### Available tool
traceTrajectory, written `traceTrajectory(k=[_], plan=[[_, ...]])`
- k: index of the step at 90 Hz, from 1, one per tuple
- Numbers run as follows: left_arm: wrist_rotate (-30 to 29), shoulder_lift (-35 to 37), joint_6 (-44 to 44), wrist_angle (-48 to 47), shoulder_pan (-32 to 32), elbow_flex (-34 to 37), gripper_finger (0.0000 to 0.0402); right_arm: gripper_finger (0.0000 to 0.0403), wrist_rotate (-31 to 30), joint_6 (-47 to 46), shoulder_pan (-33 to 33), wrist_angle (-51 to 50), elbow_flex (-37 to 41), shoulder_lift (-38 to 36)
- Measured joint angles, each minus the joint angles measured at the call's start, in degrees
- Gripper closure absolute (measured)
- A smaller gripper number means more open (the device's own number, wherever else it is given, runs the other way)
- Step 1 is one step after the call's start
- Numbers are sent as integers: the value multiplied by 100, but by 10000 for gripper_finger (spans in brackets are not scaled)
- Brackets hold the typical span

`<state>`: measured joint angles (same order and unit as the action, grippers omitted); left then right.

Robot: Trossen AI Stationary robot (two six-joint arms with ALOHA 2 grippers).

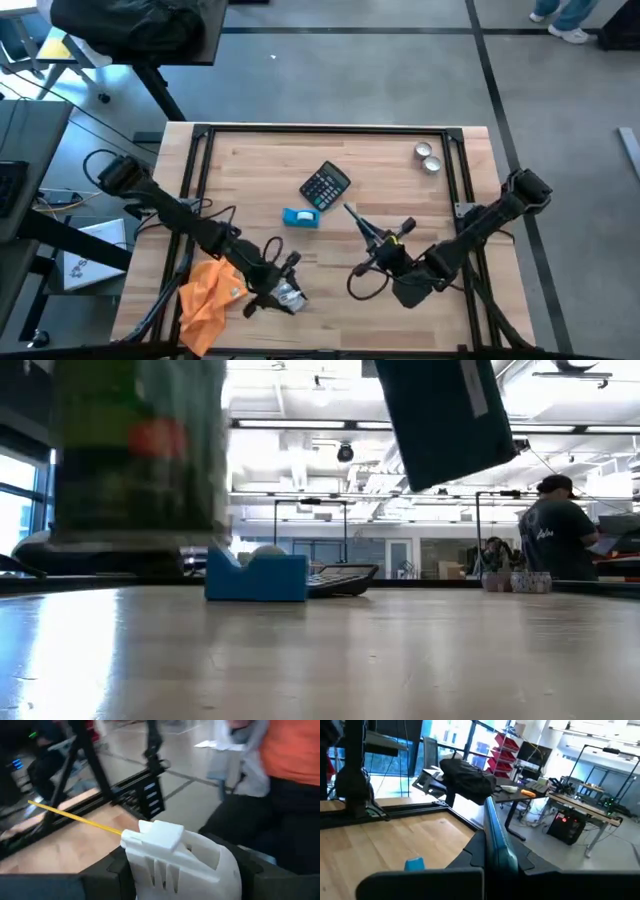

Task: Apply microfiber cloth
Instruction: Spray the cellphone using the white spray bottle

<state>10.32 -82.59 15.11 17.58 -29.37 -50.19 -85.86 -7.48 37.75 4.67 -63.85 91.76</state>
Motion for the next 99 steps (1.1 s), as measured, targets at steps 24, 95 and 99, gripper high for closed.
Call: traceTrajectory(k=[24, 95, 99], plan=[[1072, 423, -25, 471, 395, 598, 230, 402, 208, -773, -113, -639, -1, 12], [-1174, 534, -871, 286, 623, 1130, 217, 402, 1364, -1175, -632, -975, -1, 19], [-1221, 536, -932, 319, 595, 1130, 211, 402, 1366, -1170, -640, -978, -1, 19]])
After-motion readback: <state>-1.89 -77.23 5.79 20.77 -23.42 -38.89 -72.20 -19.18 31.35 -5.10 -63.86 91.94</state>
